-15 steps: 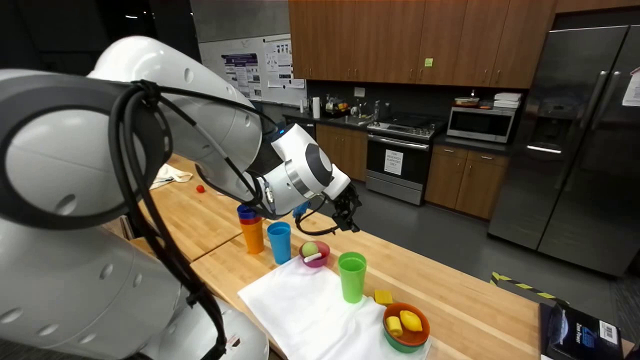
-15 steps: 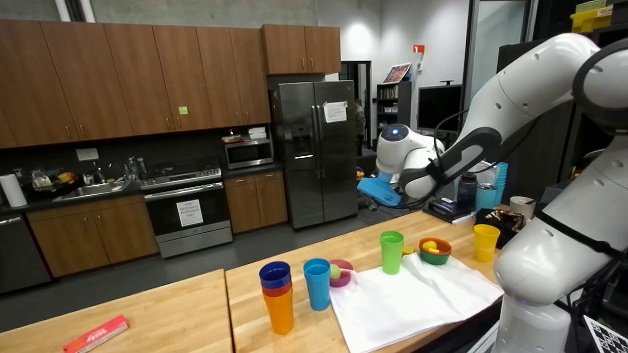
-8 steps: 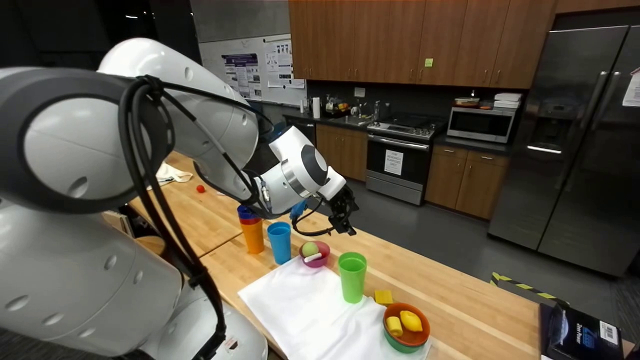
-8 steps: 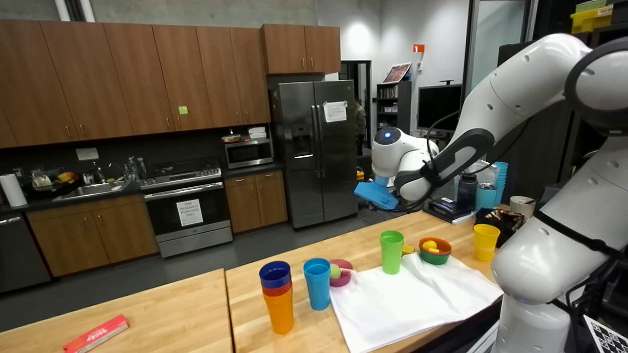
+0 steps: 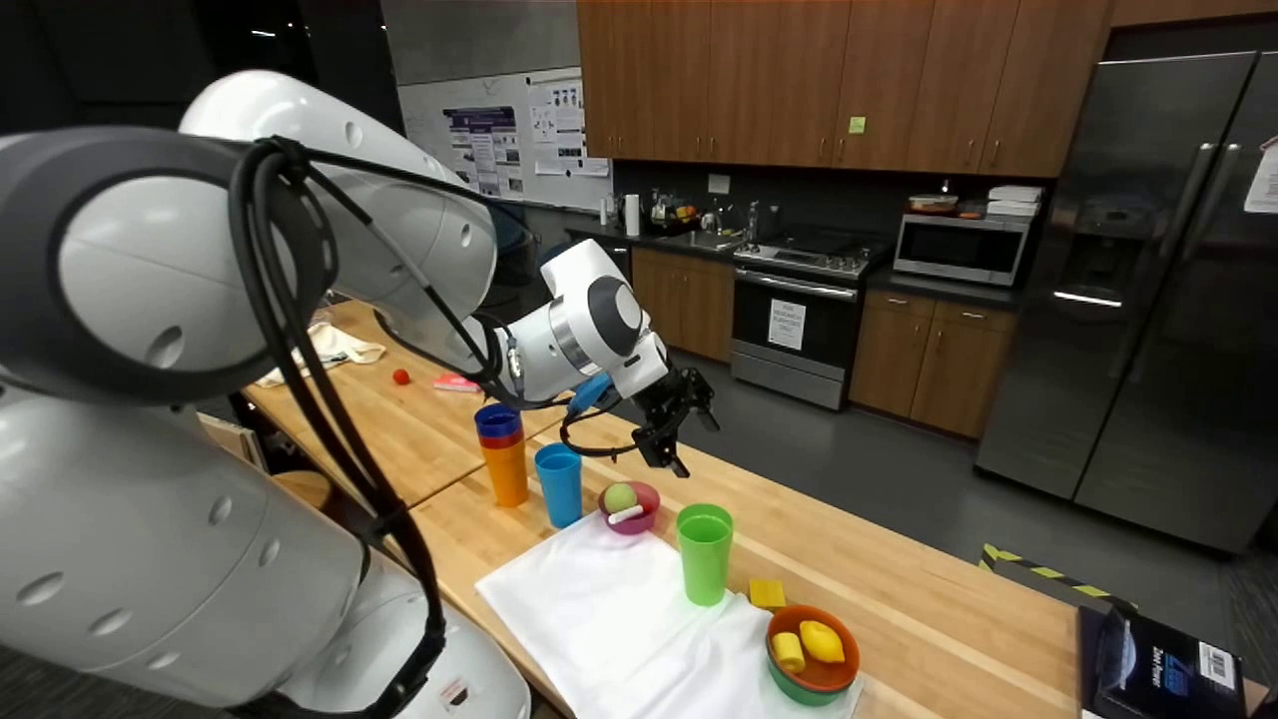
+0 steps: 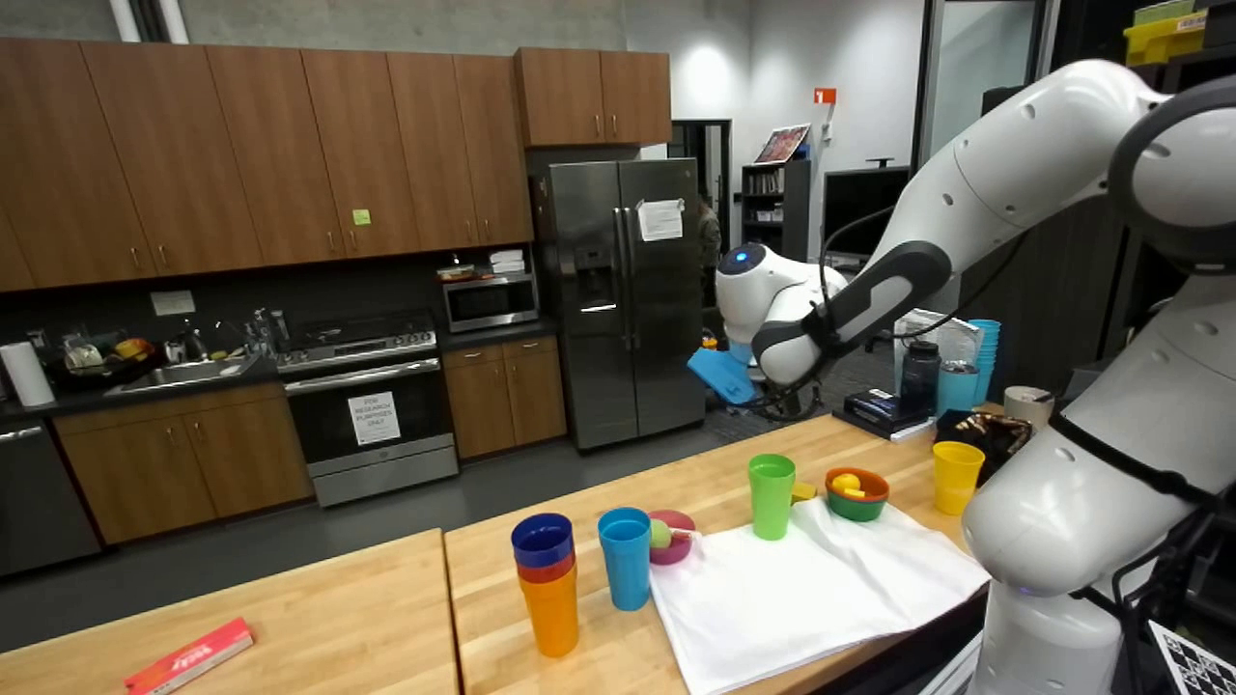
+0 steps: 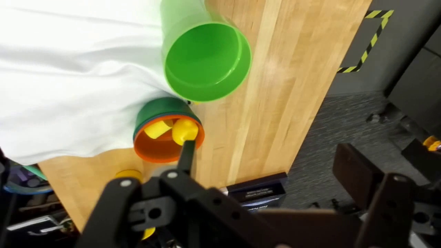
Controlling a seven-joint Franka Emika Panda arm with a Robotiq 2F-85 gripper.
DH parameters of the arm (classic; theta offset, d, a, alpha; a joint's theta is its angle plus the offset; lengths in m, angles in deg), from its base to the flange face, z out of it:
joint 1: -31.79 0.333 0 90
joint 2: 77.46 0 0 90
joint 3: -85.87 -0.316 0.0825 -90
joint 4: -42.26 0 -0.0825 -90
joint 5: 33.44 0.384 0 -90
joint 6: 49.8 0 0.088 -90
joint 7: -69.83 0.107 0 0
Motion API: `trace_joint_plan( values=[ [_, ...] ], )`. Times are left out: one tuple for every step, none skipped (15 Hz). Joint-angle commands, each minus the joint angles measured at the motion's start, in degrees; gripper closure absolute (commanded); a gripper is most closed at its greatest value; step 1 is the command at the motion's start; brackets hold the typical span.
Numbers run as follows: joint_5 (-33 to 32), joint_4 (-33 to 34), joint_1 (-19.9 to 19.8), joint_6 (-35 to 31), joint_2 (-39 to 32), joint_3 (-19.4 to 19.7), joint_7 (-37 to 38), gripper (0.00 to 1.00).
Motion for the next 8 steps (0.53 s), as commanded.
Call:
trace_joint_plan(
  values=[
    [3.6,4.3,-1.8,4.9,-2.9,-1.6,7.2,0.0],
    [4.4,5.3,-2.1,5.7,-3.6,-1.5,9.0,0.0],
    [5.4,6.1,-2.2,6.4,-4.0,-1.0,10.3,0.0],
    [6.5,6.8,-2.1,7.2,-4.6,-1.0,12.3,0.0],
    [7.4,7.4,-2.1,7.8,-5.2,-1.1,14.6,0.0],
    [7.4,7.9,-2.4,7.8,-5.7,-1.2,17.3,0.0],
    [6.1,5.8,-1.3,6.6,-3.9,-0.3,12.7,0.0],
    [6.0,6.1,-1.2,6.7,-4.3,-0.2,13.0,0.0]
  ],
)
